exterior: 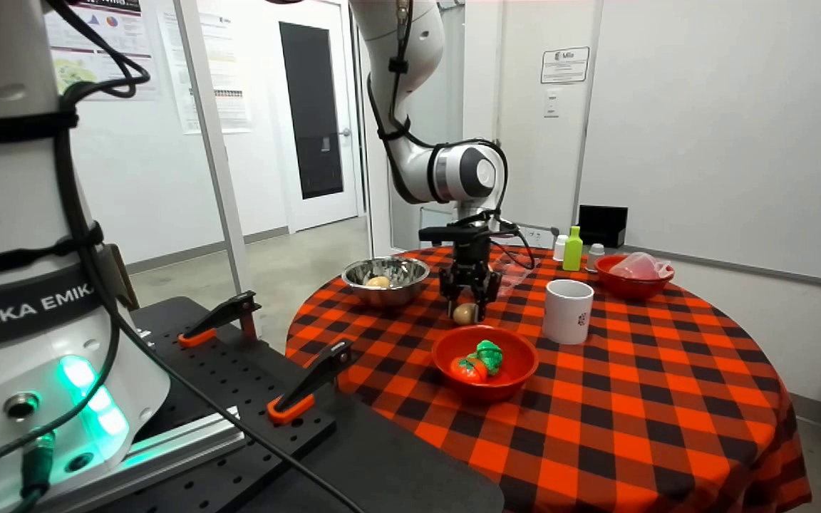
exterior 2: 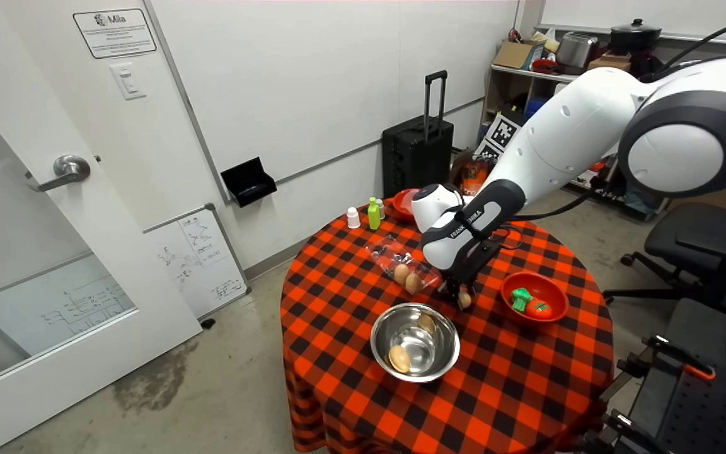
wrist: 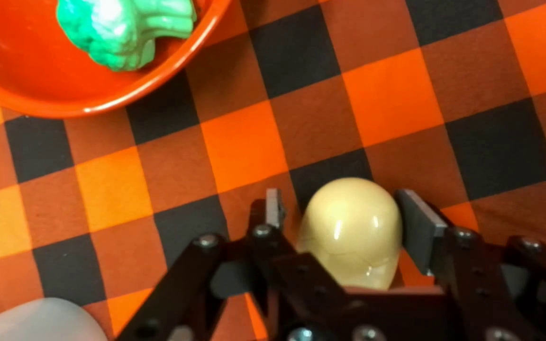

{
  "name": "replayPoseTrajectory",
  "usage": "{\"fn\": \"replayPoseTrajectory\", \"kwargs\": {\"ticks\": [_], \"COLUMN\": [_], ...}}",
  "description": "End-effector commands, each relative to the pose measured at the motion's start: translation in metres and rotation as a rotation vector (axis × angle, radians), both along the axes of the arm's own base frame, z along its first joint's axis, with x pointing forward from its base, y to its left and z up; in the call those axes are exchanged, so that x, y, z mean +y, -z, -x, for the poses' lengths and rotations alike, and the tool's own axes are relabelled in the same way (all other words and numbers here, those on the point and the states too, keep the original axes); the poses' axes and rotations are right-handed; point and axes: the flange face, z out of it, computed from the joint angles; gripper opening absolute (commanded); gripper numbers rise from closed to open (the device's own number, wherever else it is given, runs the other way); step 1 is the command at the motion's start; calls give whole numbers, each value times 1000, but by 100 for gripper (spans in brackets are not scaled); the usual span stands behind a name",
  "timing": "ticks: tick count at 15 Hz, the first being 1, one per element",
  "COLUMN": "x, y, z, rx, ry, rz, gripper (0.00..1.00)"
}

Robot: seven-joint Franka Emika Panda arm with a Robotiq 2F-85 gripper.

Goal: Put the egg in the metal bowl on the table

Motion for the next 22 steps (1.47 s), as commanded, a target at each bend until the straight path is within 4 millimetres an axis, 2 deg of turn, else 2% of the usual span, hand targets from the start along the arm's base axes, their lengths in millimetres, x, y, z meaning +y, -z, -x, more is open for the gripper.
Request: {"fn": "replayPoseTrajectory", "kwargs": {"ticks": [1,3,8,16,17,19,22], "x": [2,5,16,57,50,55,50], "y": [-3,-11,-40,-96,-81,-86,-80], "z": [-6,-6,-2,16,3,4,5], "rx": [7,-4,-42,-77,-69,-70,-63], "ry": [25,24,0,-141,-93,-101,-94], "rz": [3,10,1,10,7,7,7], "gripper": [95,100,100,100,100,100,100]}}
